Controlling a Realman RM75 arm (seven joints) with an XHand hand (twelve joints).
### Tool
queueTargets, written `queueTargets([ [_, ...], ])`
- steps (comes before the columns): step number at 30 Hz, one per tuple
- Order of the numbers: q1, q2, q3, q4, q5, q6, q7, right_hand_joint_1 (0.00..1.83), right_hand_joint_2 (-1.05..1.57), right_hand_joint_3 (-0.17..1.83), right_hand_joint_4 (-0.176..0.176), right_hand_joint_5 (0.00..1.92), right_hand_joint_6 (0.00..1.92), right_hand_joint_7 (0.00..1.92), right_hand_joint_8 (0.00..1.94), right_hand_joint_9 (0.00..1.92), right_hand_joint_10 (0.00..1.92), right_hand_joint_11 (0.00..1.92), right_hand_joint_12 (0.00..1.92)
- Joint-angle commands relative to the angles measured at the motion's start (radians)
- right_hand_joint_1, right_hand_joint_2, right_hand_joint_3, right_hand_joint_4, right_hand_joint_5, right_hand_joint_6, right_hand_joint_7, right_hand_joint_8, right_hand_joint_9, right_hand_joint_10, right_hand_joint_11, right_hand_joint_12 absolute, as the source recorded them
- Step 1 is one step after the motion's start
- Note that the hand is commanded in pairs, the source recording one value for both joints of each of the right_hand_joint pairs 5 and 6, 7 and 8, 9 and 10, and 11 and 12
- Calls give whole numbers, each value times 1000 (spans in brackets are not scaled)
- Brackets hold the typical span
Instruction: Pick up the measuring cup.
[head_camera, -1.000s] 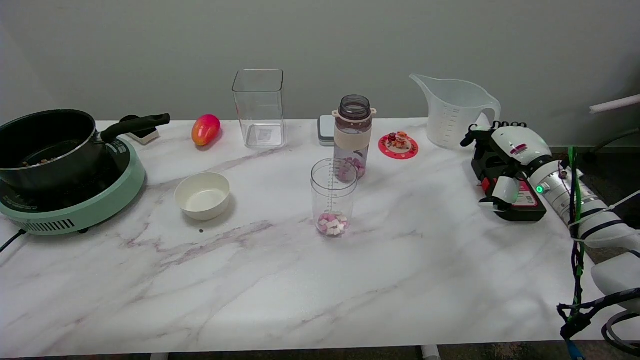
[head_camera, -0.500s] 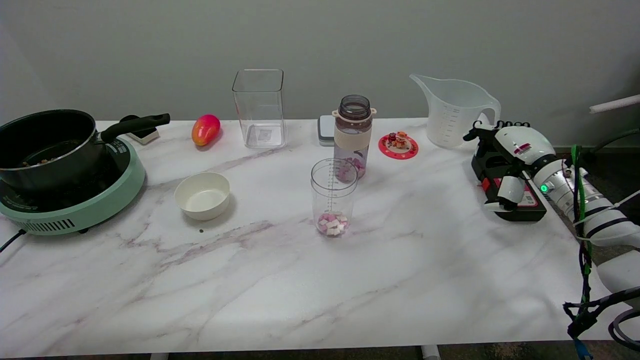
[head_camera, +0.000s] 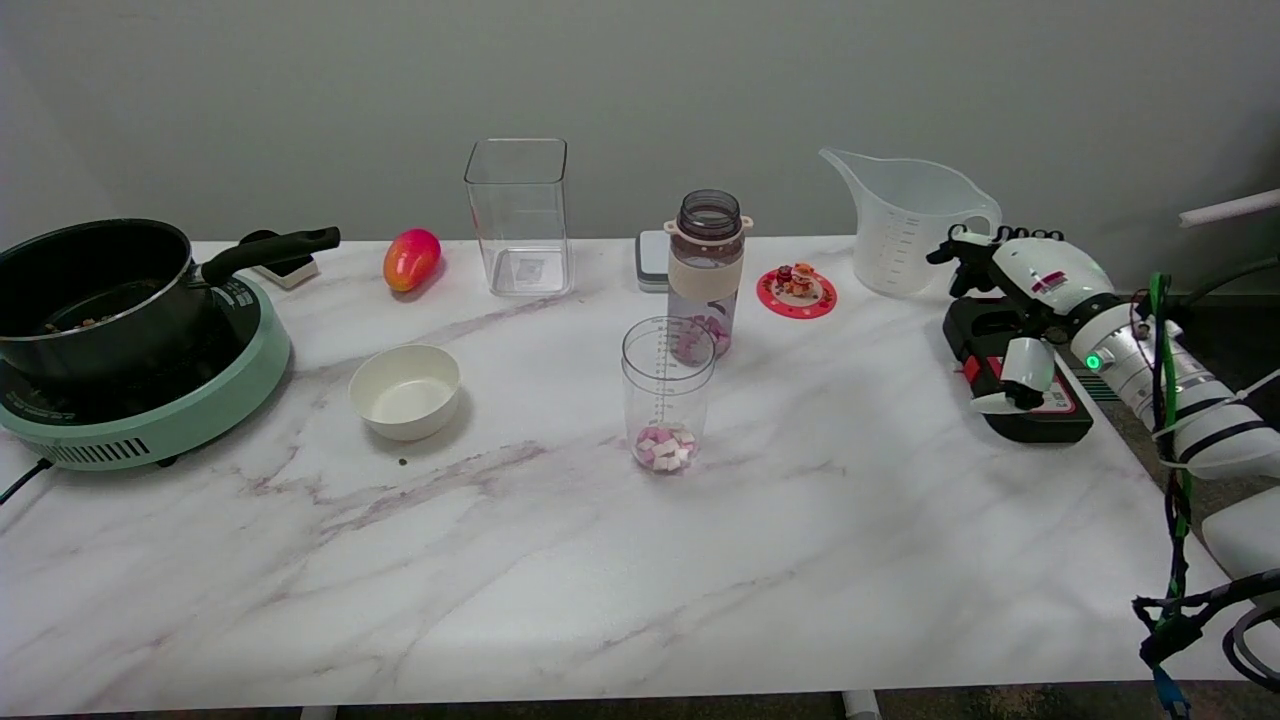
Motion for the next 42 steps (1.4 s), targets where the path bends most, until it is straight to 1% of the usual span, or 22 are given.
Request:
queueTargets([
  [1,-22,-6,-47,144,-2,-114,17,1319,-824,1418,0,434,434,789,789,693,693,707,707],
  [3,-22,-11,-47,155,12,-117,29,1285,-930,1487,0,460,460,728,728,692,692,697,697],
  [5,-20,-24,-47,163,76,-131,42,1279,-952,1422,0,433,433,710,710,690,690,682,682],
  [7,-11,-55,-46,163,188,-146,46,1281,-948,1415,0,444,444,704,704,686,686,673,673],
  [10,-3,-98,-37,150,312,-149,39,1288,-929,1327,0,445,445,689,689,677,677,681,681],
  [14,-3,-120,-42,134,431,-149,47,1297,-855,1255,0,450,450,672,672,666,666,689,689],
  [17,-3,-122,-80,119,642,-148,47,1299,-810,1254,0,465,465,659,659,645,645,684,684],
  [18,-2,-121,-103,110,733,-139,47,1298,-781,1251,0,474,474,653,653,639,639,685,685],
  [21,1,-119,-150,97,873,-99,45,1296,-726,1245,0,507,507,652,652,646,646,717,717],
  [24,-3,-119,-185,95,913,-42,47,1294,-676,1251,0,525,525,664,664,657,657,744,744],
  [26,-6,-120,-208,106,952,-34,56,1294,-663,1262,0,527,527,665,665,662,662,758,758],
  [30,3,-116,-291,125,1039,0,135,1290,-655,1268,0,523,523,666,666,667,667,787,787],
  [33,9,-114,-334,124,1041,64,189,1283,-638,1261,0,527,527,655,655,661,661,786,786],
  [39,19,-116,-395,132,1028,103,269,1270,-589,1213,0,480,480,626,626,655,655,785,785],
  [42,31,-118,-425,133,1028,134,283,1266,-581,1205,0,494,494,619,619,653,653,784,784],
])
